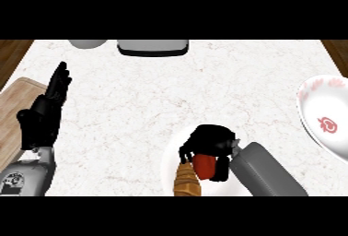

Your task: Pick the bell pepper from the plate and place it in the bowl

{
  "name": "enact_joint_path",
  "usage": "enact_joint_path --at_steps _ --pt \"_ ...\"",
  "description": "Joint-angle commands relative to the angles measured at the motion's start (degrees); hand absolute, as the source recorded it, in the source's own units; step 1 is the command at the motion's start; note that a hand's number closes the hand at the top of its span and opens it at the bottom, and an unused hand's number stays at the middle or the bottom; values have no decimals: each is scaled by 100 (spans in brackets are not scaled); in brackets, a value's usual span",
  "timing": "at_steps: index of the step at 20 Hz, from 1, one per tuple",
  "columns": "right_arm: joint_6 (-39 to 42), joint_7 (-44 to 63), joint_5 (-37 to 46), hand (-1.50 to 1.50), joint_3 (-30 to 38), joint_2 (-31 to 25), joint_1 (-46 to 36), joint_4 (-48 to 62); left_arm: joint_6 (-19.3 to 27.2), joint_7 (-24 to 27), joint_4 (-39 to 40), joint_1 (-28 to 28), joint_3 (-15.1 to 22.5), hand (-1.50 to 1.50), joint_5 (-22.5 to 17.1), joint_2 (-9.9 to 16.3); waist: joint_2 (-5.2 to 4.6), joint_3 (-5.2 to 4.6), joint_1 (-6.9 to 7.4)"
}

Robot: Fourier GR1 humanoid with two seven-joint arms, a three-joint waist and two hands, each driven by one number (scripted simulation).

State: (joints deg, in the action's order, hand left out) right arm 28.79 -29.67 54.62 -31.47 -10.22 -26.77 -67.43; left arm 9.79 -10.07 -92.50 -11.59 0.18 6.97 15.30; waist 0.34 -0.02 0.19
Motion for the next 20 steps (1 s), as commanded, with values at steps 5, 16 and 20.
enact_joint_path --at_steps 5,16,20 --pt "-233 836 272 150 -468 -555 2464 -2256 46 -192 -131 166 -308 0 -16 107 117 -9 -473" --pt "-1573 796 -660 150 -100 -1585 6081 -5755 12 10 -232 657 -462 0 -78 175 113 -15 -691" --pt "-1913 805 -1349 150 579 -1744 7069 -7038 75 34 -225 539 -381 0 24 116 56 -6 -647"
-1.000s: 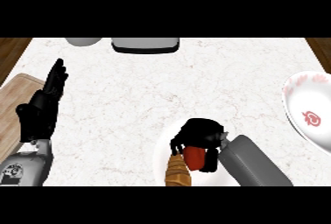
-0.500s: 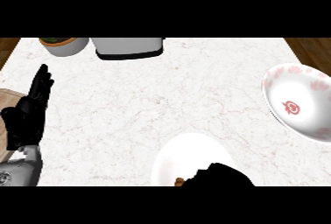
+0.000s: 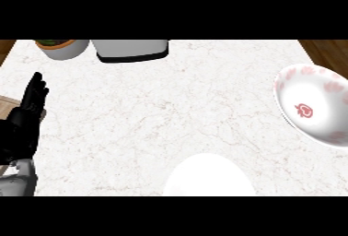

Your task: Pick the bell pepper from the plate and place it in the bowl

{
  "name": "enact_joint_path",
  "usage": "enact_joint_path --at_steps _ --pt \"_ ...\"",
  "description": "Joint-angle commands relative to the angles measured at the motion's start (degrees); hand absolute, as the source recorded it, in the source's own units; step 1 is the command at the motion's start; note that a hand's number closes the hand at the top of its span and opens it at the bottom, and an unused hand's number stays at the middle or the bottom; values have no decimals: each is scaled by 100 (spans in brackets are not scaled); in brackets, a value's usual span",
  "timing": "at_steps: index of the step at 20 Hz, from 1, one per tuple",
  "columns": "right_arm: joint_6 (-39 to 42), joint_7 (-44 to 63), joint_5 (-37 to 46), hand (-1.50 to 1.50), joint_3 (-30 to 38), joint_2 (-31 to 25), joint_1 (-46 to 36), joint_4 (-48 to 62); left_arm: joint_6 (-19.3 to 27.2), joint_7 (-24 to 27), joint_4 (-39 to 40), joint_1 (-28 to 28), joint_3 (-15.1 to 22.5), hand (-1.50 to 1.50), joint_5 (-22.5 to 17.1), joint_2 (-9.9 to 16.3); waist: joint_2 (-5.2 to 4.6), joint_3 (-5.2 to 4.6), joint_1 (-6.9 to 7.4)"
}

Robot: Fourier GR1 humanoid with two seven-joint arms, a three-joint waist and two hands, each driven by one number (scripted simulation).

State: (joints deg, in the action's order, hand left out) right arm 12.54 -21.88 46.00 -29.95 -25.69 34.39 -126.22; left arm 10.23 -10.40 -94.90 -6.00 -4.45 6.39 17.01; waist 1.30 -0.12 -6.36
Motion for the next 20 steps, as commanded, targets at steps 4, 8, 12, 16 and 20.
enact_joint_path --at_steps 4,8,12,16,20 --pt "-680 37 -989 150 1527 -272 1721 -1749 -75 64 81 -192 45 0 -20 -31 -83 10 221" --pt "-720 -214 -1835 150 2386 -76 1960 -1714 -51 -16 -162 -73 223 0 71 -141 -91 16 385" --pt "-470 -52 -2632 150 2973 271 1464 -1181 -195 151 377 -472 87 0 -45 -78 -150 12 488" --pt "-166 603 -3608 150 3867 272 516 -852 -8 -27 79 -417 449 0 222 -361 -148 14 634" --pt "-118 1004 -4479 150 4858 -192 -1100 353 -182 198 397 -561 446 0 208 -298 -168 12 726"
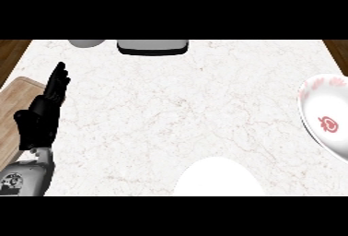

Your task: Pick the bell pepper from the plate and place it in the bowl

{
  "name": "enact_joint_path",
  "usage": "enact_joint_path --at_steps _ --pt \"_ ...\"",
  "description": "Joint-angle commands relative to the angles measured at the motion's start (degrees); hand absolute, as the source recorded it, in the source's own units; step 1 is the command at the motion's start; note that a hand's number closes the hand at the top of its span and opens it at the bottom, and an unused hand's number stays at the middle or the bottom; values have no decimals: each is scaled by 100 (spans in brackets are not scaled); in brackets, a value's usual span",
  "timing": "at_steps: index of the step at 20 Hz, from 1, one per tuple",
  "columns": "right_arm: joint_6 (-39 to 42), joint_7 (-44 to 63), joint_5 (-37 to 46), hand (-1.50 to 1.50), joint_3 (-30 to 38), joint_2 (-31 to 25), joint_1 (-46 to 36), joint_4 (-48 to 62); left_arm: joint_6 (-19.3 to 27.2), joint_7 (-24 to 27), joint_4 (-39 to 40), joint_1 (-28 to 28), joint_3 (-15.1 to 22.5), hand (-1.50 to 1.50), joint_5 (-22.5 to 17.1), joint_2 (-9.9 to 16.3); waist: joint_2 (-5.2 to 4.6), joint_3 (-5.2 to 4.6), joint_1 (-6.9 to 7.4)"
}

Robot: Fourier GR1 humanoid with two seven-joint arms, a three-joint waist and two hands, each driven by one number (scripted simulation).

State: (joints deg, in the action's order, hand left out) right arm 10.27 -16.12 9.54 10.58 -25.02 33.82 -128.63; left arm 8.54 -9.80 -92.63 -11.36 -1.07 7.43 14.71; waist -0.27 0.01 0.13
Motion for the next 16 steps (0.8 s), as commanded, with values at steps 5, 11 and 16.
enact_joint_path --at_steps 5,11,16 --pt "70 302 -875 150 1223 -848 -2646 2449 -16 55 -108 110 148 0 68 -161 0 5 186" --pt "-783 -594 748 150 841 -999 -3670 4234 -13 -151 -47 -124 137 0 116 -193 -13 11 208" --pt "-1368 -1367 1365 150 854 -1239 -4653 6091 -185 93 191 -187 -109 0 7 -2 -24 10 195"
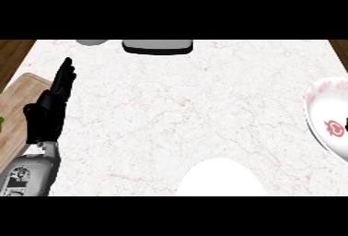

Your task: Pick the bell pepper from the plate and place it in the bowl

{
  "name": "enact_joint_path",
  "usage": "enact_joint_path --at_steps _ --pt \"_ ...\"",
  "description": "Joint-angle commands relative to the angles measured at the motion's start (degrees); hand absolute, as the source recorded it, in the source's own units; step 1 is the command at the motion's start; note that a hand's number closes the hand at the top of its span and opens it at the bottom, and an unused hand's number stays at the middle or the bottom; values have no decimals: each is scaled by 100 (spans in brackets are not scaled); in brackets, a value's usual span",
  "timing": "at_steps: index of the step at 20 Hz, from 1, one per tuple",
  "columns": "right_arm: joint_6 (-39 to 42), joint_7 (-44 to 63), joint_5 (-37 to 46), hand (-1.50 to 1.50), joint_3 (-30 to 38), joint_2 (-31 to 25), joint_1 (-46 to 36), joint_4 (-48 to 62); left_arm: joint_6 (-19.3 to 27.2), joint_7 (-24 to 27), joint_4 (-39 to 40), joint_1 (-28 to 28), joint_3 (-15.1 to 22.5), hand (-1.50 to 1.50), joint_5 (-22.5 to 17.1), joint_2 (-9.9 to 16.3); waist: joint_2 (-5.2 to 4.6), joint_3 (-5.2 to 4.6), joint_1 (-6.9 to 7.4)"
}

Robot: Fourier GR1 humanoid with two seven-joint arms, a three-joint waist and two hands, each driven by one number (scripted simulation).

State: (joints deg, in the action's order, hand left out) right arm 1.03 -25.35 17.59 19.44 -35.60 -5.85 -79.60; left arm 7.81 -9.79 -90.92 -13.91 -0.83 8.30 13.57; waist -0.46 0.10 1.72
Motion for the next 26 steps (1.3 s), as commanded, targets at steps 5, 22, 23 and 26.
enact_joint_path --at_steps 5,22,23,26 --pt "-488 -1054 556 150 -23 -103 -1794 3400 80 113 -10 106 137 0 152 -198 -15 5 26" --pt "993 -2437 -18 -150 519 -391 -3449 6369 -132 -58 -122 -16 -112 0 -5 -58 -25 11 32" --pt "1471 -2437 -68 -150 556 -771 -3327 6427 -45 209 -28 174 -109 0 64 -116 -19 7 -6" --pt "1949 -2487 -178 -150 689 -1061 -3345 6747 -45 94 29 10 -5 0 107 -207 -39 14 14"
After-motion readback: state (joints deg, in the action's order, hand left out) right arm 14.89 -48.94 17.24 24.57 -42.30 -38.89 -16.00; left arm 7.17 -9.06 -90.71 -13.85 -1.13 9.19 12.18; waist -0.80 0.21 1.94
